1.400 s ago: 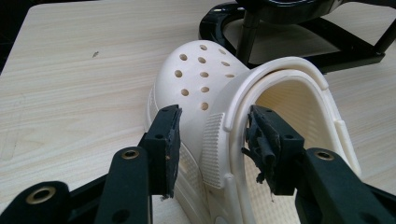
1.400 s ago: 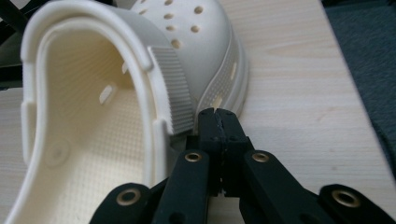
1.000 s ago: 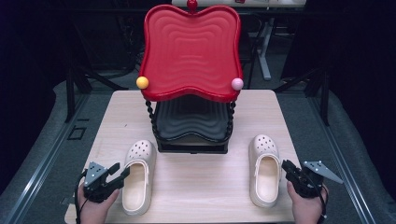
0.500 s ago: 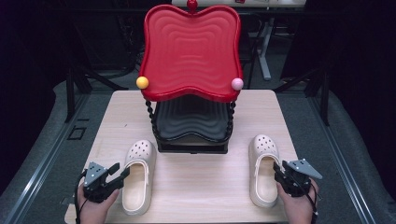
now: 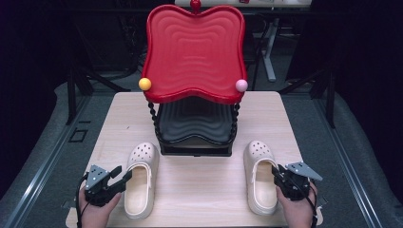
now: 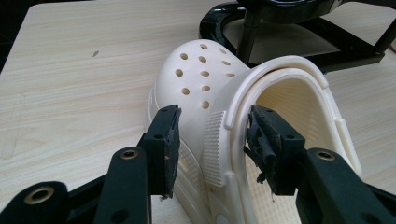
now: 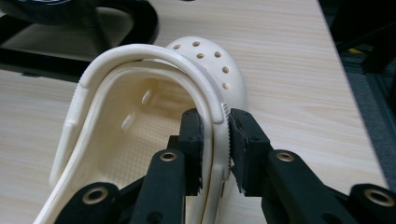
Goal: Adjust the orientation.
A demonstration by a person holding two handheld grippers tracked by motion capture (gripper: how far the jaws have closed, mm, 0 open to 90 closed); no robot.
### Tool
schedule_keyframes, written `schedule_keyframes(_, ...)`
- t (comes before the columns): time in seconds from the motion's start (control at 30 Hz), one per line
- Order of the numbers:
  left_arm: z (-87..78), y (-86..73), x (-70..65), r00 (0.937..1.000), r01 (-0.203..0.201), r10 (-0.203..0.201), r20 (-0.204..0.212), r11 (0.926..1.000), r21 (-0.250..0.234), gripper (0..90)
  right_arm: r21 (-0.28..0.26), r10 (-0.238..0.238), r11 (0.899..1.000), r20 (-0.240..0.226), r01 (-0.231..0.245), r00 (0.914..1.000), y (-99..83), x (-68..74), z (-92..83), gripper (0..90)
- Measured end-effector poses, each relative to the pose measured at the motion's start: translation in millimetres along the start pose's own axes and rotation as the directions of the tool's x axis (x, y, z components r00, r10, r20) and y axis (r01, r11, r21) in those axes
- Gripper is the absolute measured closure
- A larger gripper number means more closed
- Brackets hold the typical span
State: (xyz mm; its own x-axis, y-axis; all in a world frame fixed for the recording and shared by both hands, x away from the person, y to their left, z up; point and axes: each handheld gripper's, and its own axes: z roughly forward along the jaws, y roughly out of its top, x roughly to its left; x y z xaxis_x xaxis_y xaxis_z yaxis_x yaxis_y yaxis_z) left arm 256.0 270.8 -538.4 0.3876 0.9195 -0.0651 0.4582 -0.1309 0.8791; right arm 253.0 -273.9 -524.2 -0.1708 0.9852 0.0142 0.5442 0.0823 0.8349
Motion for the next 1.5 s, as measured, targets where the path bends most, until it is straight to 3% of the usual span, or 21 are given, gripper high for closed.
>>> schedule_keyframes(0.23, 0.0, -0.2, 0.1, 1.0000, 0.002, -0.002, 0.001, 1.0000, -0.001, 53.5, 0.010, -0.049, 0.999, -0.034, 0.050, 0.9982, 0.0, 24.0, 0.3, 74.8)
schedule_keyframes(0.37, -0.1, -0.1, 0.1, 1.0000, 0.002, -0.002, 0.000, 1.0000, 0.003, 53.5, 0.043, -0.036, 0.998, -0.070, 0.040, 0.9969, -1.5, 27.2, 2.0, 72.3)
schedule_keyframes(0.53, -0.1, -0.3, -0.1, 1.0000, 0.003, -0.003, -0.001, 1.0000, 0.001, 53.4, 0.005, -0.025, 1.000, -0.092, 0.026, 0.9954, -1.7, 24.5, -2.8, 62.3)
schedule_keyframes(0.7, 0.2, -0.4, -0.2, 1.0000, 0.004, -0.004, -0.001, 1.0000, -0.001, 53.3, -0.102, -0.007, 0.995, -0.097, -0.002, 0.9953, 2.1, 21.7, -14.4, 71.3)
schedule_keyframes(0.77, 0.2, -0.3, -0.2, 1.0000, 0.005, -0.005, -0.001, 1.0000, -0.001, 53.3, -0.120, 0.002, 0.993, -0.094, -0.013, 0.9955, 3.4, 21.5, -15.2, 74.5)
schedule_keyframes(1.07, 0.1, -0.5, -0.2, 1.0000, 0.005, -0.005, 0.000, 1.0000, 0.002, 53.3, -0.092, -0.002, 0.996, -0.066, -0.004, 0.9978, 4.6, 18.4, -4.1, 80.4)
schedule_keyframes(1.27, -0.8, 0.0, -0.9, 1.0000, 0.004, -0.004, 0.004, 1.0000, -0.002, 54.2, -0.108, 0.015, 0.994, -0.076, -0.023, 0.9970, 3.9, 16.2, -9.1, 72.0)
schedule_keyframes(1.5, -2.3, 1.2, -5.8, 0.9997, -0.024, 0.024, 0.004, 0.9996, -0.014, 54.7, -0.101, -0.059, 0.994, -0.061, 0.053, 0.9964, 1.4, 24.7, -13.1, 66.8)
